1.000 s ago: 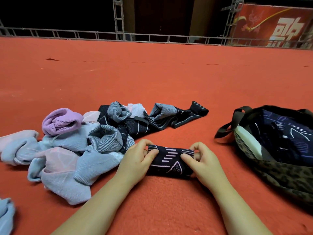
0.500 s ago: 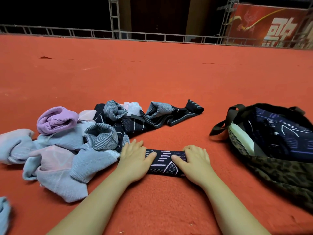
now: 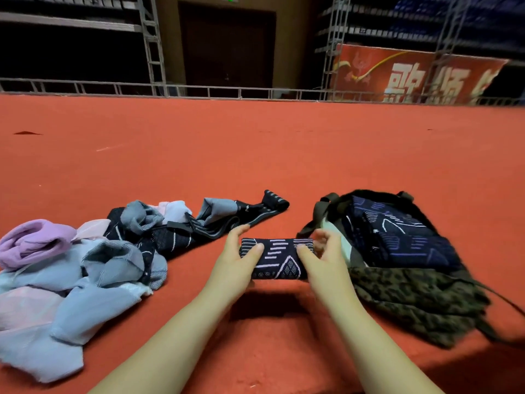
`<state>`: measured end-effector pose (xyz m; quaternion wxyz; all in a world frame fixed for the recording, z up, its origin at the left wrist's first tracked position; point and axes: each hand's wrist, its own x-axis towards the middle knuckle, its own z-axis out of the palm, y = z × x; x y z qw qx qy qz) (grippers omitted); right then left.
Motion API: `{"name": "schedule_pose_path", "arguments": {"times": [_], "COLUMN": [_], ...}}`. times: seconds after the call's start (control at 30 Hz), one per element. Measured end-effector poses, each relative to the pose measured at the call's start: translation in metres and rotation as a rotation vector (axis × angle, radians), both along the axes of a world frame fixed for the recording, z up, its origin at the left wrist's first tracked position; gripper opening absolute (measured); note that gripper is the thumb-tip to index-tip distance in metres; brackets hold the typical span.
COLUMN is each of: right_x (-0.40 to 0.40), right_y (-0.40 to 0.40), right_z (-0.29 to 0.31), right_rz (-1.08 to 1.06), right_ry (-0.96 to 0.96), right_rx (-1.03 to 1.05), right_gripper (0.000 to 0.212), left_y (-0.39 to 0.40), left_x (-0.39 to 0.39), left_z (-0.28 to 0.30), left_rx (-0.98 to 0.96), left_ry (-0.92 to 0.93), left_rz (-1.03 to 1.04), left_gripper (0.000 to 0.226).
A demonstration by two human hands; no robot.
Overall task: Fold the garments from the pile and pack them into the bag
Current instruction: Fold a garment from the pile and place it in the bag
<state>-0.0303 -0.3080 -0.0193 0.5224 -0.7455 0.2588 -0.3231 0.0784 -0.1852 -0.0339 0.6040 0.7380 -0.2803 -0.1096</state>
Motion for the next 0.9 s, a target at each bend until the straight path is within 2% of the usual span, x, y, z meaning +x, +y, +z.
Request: {"name": "schedule_pose_path", "arguments": {"times": [0.17, 0.3, 0.4, 0.63, 0.77, 0.9], "right_x": [-0.053, -0.085, -0.094, -0.071, -0.056, -0.052], "right_y": [-0.054, -0.098, -0.139, -0.228, -0.263, -0.28], "right_z": [0.03, 0.042, 0.05, 0.058, 0.063, 0.054], "right_rz": [-0.155, -0.3, -0.345, -0.209, -0.211, -0.115], "right_ry": [-0.014, 0.002, 0.023, 0.111, 0.132, 0.307], "right_rx": [-0.094, -0.198, -0.284, -0.249, -0.276, -0.296], "right_gripper": [0.043, 0.035, 0.023, 0.022, 0.021, 0.013], "left_y": [-0.063, -0.108, -0.142, -0.211, -0.248, -0.259], "left_x": [-0.031, -0.057, -0.07, -0.045, -0.037, -0.033], "left_z": [0.029, 0.045, 0.053, 0.065, 0.071, 0.058], "left_rx": [-0.005, -0.168, -0.233, -0.206, -0.168, 0.061], "left_ry": [0.005, 0.174, 0.205, 0.068, 0.019, -0.305], "left_rz": [-0.152, -0.249, -0.271, -0.249, -0.25, -0.371], "left_gripper": [0.042, 0.034, 0.034, 0.027, 0.024, 0.013]}}
